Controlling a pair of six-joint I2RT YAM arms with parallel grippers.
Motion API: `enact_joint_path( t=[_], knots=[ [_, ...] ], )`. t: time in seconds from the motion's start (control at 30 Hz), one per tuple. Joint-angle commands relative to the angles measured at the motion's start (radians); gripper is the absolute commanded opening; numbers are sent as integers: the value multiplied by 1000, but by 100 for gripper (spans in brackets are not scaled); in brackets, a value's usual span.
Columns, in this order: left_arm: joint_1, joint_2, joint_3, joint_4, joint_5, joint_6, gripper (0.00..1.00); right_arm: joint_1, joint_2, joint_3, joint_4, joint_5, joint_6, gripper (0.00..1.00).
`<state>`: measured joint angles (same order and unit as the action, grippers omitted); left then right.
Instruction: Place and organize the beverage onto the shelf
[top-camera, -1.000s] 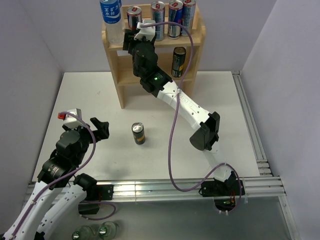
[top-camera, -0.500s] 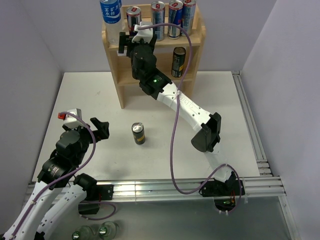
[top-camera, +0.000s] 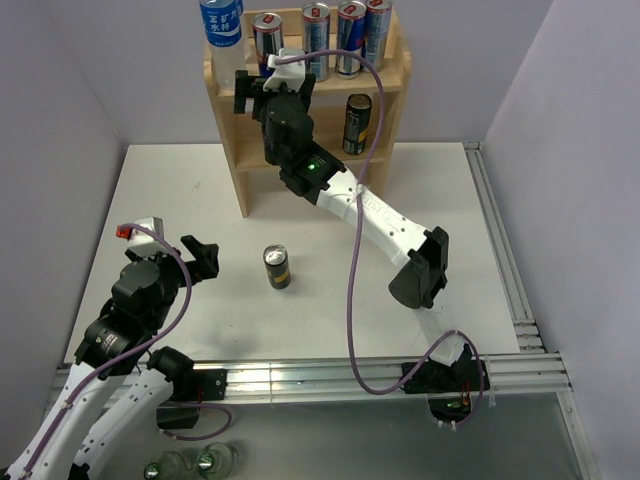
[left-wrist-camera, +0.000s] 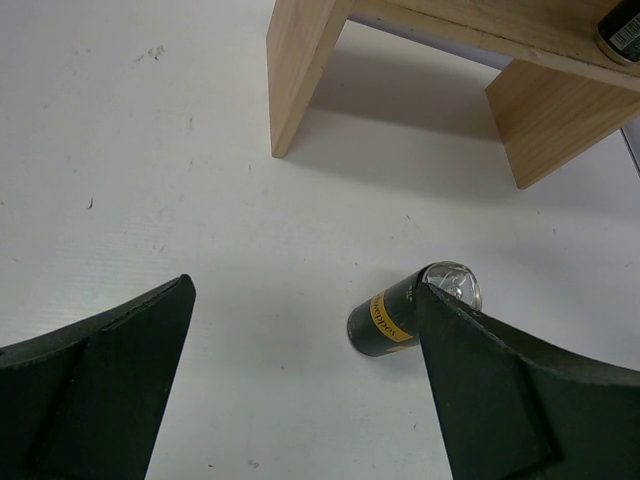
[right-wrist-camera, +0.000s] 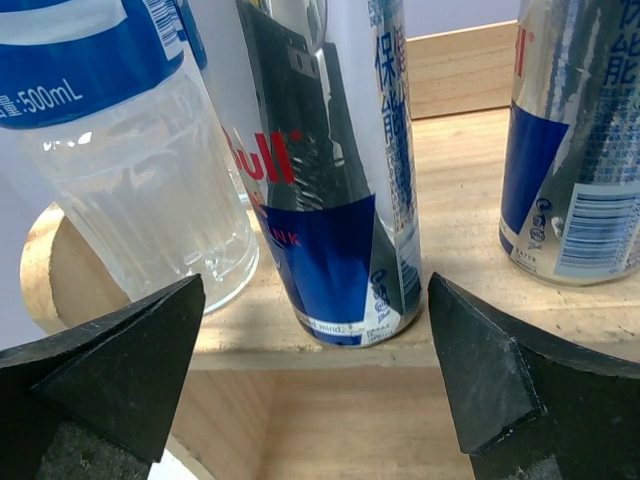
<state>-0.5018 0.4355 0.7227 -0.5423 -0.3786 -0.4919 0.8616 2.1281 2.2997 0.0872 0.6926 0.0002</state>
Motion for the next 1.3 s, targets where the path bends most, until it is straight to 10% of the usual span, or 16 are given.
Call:
enact_joint_path(
  t=[0.0, 0.83, 1.27],
  knots=[
    [-3, -11, 4, 24, 14, 4, 99, 11, 92, -123, -325, 87, 109, 100],
    [-3, 3, 14, 21, 17, 4, 99, 65, -191, -537, -277, 171, 195, 100],
    [-3, 127, 3, 128, 164, 6, 99, 180, -627, -879, -392, 124, 365, 100]
  ],
)
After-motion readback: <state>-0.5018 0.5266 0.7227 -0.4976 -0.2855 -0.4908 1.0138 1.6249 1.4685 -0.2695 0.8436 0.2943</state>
